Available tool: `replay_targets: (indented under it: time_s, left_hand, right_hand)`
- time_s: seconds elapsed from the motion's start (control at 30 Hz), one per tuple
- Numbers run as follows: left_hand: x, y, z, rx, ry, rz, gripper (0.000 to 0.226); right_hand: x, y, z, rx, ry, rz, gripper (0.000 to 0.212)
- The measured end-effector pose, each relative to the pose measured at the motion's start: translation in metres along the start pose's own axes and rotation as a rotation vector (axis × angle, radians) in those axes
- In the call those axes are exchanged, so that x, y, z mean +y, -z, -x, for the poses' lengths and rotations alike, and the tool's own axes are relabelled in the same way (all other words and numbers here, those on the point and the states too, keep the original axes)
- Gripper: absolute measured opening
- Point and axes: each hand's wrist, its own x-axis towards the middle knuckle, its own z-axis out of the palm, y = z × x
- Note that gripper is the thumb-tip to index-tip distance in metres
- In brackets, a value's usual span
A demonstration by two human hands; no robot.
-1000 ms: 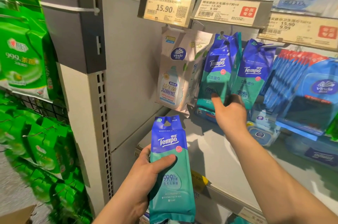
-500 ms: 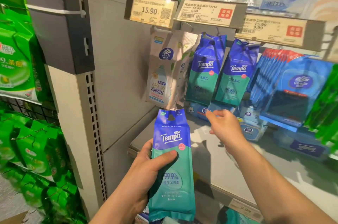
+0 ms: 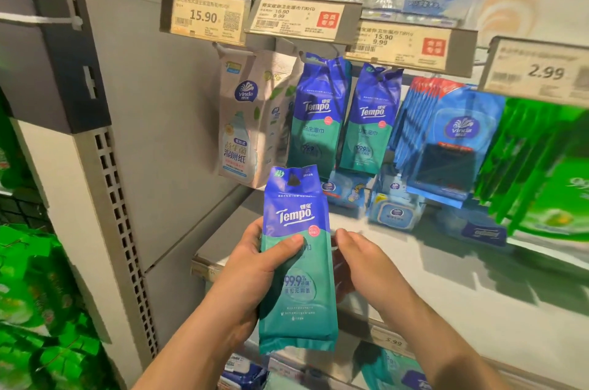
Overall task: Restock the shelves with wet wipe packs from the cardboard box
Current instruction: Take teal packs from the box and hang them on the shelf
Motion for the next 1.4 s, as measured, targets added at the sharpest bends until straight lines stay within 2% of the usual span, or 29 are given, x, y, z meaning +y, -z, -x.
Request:
replay_targets:
  time_s: [0.1, 0.17, 0.27, 0.37, 0.47, 0.53, 0.7, 0.8, 0.87, 1.0, 1.17, 1.4]
  left_hand:
    - [0.001, -0.008, -0.005, -0.006, -0.036, -0.005, 0.046]
    - [0.002, -0.012, -0.009, -0.01, -0.071, -0.018, 0.047]
    - [0.005, -0.019, -0.011, -0.04, -0.133, -0.056, 0.044]
    - [0.006, -0.025, -0.014, -0.101, -0.154, -0.1, 0.04]
    - [0.007, -0.028, -0.016, -0.185, -0.185, -0.152, 0.046]
    - [0.006, -0.026, -0.014, -0.247, -0.207, -0.187, 0.051]
    - [0.004, -0.017, -0.002, -0.433, -0.295, -0.274, 0.048]
    - [0.012, -0.022, 0.003, -0.537, -0.365, -0.282, 0.049]
    - [0.021, -0.027, 0.005, -0.593, -0.405, -0.26, 0.049]
    - [0.031, -0.037, 0.002, -0.593, -0.461, -0.237, 0.051]
    - [0.034, -0.049, -0.005, -0.518, -0.467, -0.219, 0.046]
    - [0.029, -0.05, -0.021, -0.479, -0.413, -0.197, 0.045]
  right_hand:
    - [0.004, 0.004, 0.02, -0.074, -0.034, -0.054, 0.061]
    - [0.006, 0.004, 0.031, -0.192, -0.03, -0.143, 0.069]
    - [0.009, -0.001, 0.042, -0.275, 0.027, -0.182, 0.062]
    - [0.01, -0.007, 0.044, -0.114, 0.093, -0.13, 0.052]
    - [0.013, -0.007, 0.043, 0.077, 0.155, -0.091, 0.035]
    - [0.013, -0.003, 0.042, 0.15, 0.214, -0.083, 0.031]
    - [-0.007, 0.014, 0.049, 0.326, 0.413, -0.028, 0.026]
    - [-0.022, 0.019, 0.055, 0.359, 0.515, -0.002, 0.036]
    - [-0.03, 0.021, 0.057, 0.368, 0.57, -0.01, 0.032]
    - [-0.045, 0.026, 0.056, 0.397, 0.629, 0.004, 0.033]
    - [-0.051, 0.027, 0.045, 0.417, 0.54, -0.074, 0.043]
    - [-0.046, 0.023, 0.033, 0.394, 0.424, -0.163, 0.038]
